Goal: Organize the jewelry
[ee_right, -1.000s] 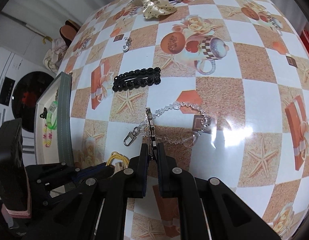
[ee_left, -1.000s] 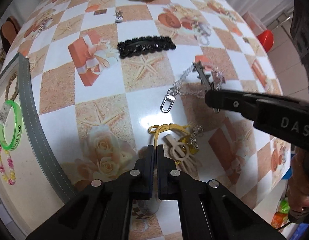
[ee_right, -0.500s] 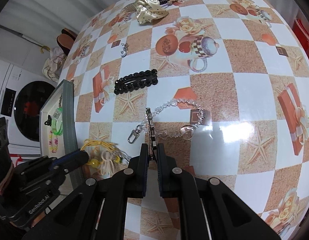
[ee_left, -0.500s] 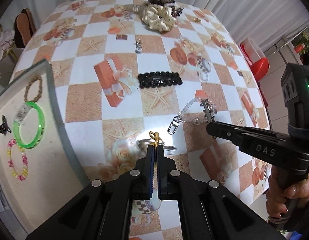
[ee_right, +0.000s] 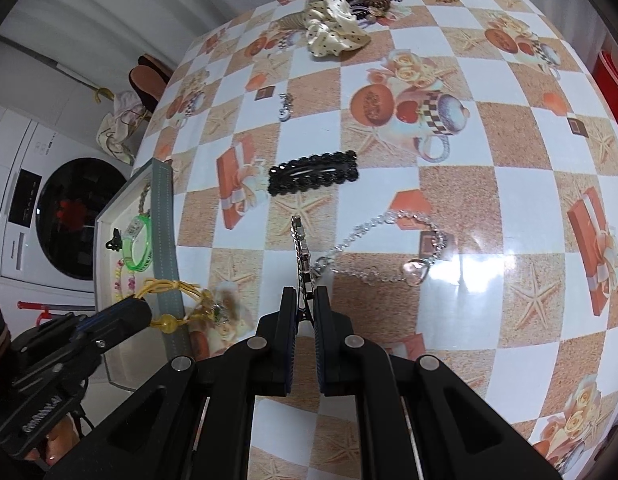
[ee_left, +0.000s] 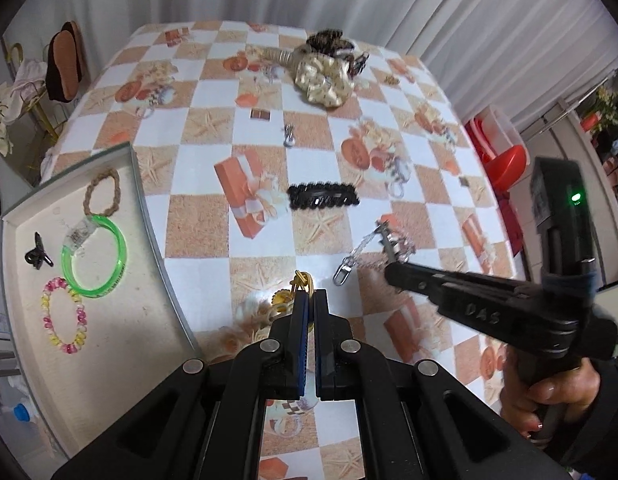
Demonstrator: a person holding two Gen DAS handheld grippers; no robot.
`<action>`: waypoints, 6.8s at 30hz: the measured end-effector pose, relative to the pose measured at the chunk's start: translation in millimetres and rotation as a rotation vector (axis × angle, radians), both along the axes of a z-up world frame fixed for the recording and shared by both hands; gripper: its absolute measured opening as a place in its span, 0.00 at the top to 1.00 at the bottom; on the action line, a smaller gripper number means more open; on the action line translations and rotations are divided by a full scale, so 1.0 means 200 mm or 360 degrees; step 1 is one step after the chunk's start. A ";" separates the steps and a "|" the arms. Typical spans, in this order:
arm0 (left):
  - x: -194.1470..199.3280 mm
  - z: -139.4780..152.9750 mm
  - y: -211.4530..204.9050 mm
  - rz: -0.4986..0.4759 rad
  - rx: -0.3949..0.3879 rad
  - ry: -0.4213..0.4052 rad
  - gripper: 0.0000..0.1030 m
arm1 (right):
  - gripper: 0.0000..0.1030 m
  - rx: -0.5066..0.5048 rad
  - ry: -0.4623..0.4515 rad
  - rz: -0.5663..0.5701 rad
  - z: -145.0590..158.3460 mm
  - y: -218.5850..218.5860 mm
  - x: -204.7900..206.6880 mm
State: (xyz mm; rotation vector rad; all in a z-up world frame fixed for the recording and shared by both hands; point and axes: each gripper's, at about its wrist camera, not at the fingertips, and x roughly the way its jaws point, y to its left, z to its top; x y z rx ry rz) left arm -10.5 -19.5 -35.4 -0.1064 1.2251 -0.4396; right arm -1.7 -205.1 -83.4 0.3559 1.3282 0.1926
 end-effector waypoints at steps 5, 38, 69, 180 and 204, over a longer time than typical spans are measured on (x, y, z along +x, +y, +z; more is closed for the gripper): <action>0.00 0.10 0.00 -0.0017 -0.0042 -0.0049 0.93 | 0.91 -0.0005 -0.0012 0.0004 0.04 0.03 0.00; -0.03 0.36 -0.02 -0.0139 -0.0009 -0.0020 0.93 | 0.91 -0.0008 -0.0019 -0.0188 0.31 -0.08 -0.13; 0.35 -0.12 -0.26 -0.0311 0.0535 -0.0004 0.00 | 0.91 0.0052 0.0099 -0.0347 0.16 -0.31 -0.25; -0.11 -0.51 0.97 0.0836 0.0615 0.0170 0.38 | 0.89 -0.0039 0.0197 0.0623 -0.27 1.31 0.44; -0.01 -0.35 0.62 0.0548 0.0635 -0.0004 0.01 | 0.34 -0.0008 0.0056 0.0119 0.01 0.50 0.27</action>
